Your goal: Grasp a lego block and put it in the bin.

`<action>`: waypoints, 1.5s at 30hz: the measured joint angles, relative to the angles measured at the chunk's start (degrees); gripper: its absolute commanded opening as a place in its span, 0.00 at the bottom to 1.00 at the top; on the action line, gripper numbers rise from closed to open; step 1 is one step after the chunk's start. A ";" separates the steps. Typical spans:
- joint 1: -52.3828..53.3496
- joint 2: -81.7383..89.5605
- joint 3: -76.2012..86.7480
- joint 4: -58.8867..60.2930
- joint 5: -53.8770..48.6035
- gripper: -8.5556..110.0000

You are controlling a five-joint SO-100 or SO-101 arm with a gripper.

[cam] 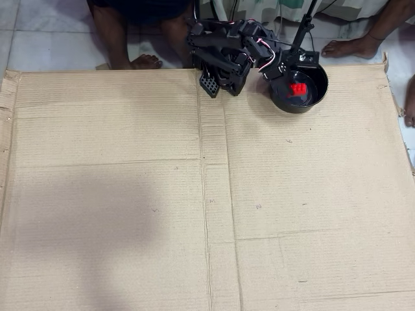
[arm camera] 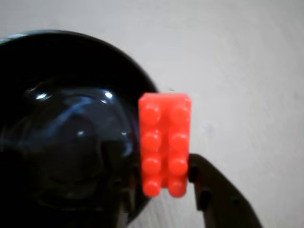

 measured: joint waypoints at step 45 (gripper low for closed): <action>36.56 12.83 24.43 -18.98 -0.35 0.27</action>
